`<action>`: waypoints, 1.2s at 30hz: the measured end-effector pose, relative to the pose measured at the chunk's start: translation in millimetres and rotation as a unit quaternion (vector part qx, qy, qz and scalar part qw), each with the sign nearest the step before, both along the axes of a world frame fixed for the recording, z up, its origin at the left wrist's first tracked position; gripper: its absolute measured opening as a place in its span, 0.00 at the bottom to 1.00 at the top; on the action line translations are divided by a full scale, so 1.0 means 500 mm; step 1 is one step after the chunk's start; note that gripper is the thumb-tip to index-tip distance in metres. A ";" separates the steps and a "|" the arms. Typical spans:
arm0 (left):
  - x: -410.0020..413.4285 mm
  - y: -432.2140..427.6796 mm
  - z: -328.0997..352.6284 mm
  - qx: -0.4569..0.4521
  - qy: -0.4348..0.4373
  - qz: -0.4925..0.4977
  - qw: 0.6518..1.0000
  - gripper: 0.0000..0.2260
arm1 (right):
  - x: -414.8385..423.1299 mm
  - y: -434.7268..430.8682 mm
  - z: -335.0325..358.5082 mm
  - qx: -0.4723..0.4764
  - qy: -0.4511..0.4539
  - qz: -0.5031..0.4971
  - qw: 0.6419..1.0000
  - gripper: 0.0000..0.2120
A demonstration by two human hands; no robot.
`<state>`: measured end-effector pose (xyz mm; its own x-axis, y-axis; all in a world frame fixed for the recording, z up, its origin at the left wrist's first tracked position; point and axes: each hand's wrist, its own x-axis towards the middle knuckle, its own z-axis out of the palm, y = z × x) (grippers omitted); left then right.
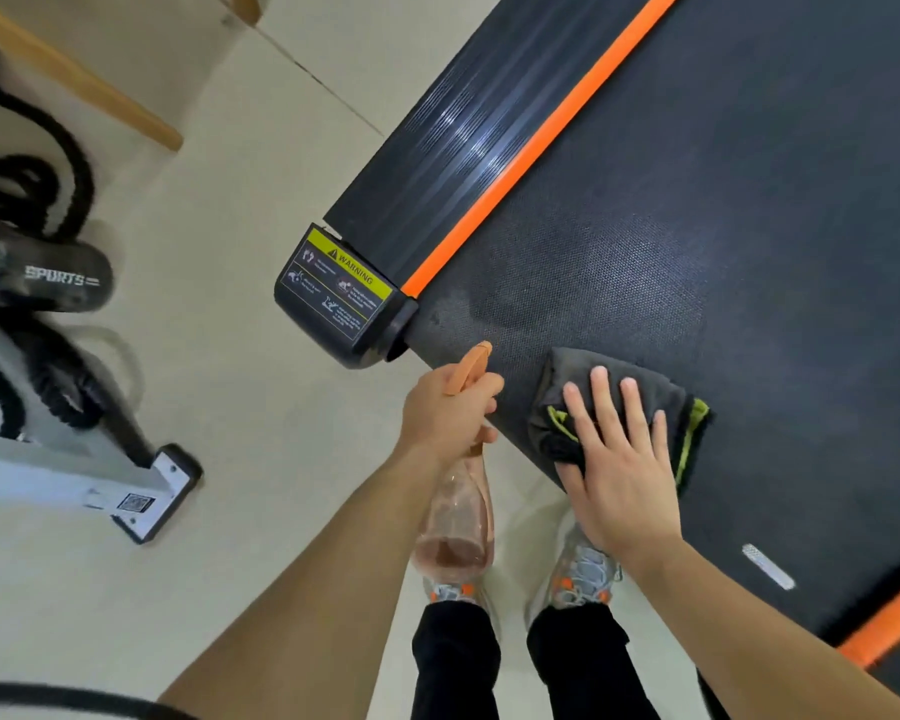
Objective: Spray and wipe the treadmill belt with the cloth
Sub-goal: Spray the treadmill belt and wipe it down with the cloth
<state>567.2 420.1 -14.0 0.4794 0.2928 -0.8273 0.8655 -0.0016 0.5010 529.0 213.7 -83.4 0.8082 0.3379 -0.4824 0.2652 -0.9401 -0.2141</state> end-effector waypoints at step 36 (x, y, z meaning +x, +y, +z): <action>0.010 0.160 -0.016 0.016 -0.058 -0.052 0.997 0.02 | 0.125 0.165 -0.035 0.056 -0.048 0.118 0.990 0.35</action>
<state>572.2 500.0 -22.1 0.6000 0.2626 -0.7557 0.7964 -0.1063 0.5954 591.5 296.4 -100.9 0.7408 0.5697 -0.3559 0.4992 -0.8214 -0.2758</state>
